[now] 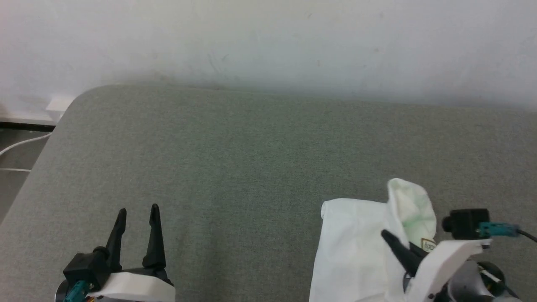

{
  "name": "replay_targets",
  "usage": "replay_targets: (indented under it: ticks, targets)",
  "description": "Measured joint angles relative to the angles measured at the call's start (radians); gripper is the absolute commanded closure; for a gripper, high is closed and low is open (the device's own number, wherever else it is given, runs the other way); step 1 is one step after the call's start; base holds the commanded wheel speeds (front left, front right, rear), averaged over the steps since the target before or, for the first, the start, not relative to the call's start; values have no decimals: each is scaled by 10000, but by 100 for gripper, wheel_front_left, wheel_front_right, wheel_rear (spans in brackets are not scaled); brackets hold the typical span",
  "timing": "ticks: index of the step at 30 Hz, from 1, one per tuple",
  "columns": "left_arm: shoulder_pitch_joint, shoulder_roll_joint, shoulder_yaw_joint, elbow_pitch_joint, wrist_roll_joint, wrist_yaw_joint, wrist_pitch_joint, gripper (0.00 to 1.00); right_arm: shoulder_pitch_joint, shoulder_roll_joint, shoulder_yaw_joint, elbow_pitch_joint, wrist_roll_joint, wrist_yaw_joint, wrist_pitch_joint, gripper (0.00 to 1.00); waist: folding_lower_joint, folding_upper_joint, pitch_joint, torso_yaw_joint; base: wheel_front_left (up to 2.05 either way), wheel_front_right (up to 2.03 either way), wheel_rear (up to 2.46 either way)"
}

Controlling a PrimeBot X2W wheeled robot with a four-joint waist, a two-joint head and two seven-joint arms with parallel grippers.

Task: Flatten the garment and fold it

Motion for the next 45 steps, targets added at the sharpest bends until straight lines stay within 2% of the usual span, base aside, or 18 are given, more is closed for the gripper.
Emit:
replay_targets:
  ticks: [4,18,19,20,26,29,31,33,35,41,45]
  targets:
    - [-1,-4,-40,6,0,0,0,0,-377,58,522,583,-40,0,-138,100,0,0,-27,197,0,0,0]
    - [-23,-4,-274,102,2,-2,0,0,-1761,67,2059,4025,178,0,-1850,100,0,0,173,841,0,0,0]
    - [-29,-4,-290,109,2,6,2,0,-1848,50,2184,4209,178,0,-1973,2,1,0,178,855,0,0,0]
    - [-32,-4,-305,119,2,8,0,0,-1927,48,2339,4362,194,0,-2073,0,0,0,173,855,0,0,0]
    - [-33,-4,-276,167,4,10,2,0,-2173,75,3714,4341,451,0,-2351,0,0,0,54,679,0,0,0]
    - [-31,-4,-280,169,6,10,2,0,-2384,90,3894,3912,316,0,-2451,0,-1,0,-26,491,0,0,0]
    - [-29,-6,-284,161,6,10,2,0,-2708,-58,3981,3521,-504,2,-2667,0,0,0,-79,339,0,0,0]
    - [-23,-4,-267,132,6,10,0,0,-3227,-581,4126,3066,-1908,4,-3127,0,0,0,-126,160,0,0,0]
    - [-23,-8,-284,98,6,10,2,0,-3679,-1055,3979,2748,-2765,2,-3563,0,0,0,-159,-38,0,0,0]
    - [-37,-10,-385,-79,2,23,2,0,-4349,-2144,2878,2412,-4378,4,-5158,0,0,0,-153,-644,0,0,0]
    - [-36,-13,-746,-360,6,215,2,0,-4140,-2259,1271,2370,-4740,4,-6222,0,-1,0,-55,-964,0,0,0]
